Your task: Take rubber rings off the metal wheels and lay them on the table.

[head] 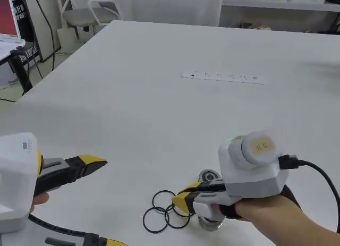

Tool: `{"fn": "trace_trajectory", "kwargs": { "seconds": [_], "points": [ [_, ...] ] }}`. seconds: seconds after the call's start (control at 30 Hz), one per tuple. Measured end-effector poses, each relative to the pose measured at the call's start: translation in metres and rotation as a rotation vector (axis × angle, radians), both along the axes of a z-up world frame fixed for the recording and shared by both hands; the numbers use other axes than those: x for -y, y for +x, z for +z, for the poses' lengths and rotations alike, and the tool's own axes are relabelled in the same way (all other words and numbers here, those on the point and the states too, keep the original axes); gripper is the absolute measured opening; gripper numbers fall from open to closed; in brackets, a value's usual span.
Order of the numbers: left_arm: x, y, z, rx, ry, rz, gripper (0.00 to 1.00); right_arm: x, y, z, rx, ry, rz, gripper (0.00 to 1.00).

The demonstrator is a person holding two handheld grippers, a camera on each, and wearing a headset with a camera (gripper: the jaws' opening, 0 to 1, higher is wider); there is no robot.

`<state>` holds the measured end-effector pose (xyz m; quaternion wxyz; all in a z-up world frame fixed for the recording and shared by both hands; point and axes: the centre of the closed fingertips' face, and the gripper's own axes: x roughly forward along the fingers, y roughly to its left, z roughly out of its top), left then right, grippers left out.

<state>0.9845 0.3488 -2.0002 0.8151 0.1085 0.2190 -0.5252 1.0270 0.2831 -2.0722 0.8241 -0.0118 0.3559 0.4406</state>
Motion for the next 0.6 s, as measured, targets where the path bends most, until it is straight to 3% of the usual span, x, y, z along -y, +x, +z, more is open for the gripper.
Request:
{"fn": "trace_trajectory", "kwargs": {
  "seconds": [0.2, 0.6],
  "points": [
    [0.000, 0.000, 0.000, -0.001, 0.001, -0.003, 0.96, 0.006, 0.009, 0.014, 0.008, 0.040, -0.046, 0.09],
    [0.001, -0.003, -0.001, -0.007, 0.000, -0.013, 0.97, 0.021, 0.030, 0.064, 0.079, 0.157, -0.133, 0.20]
  ]
}}
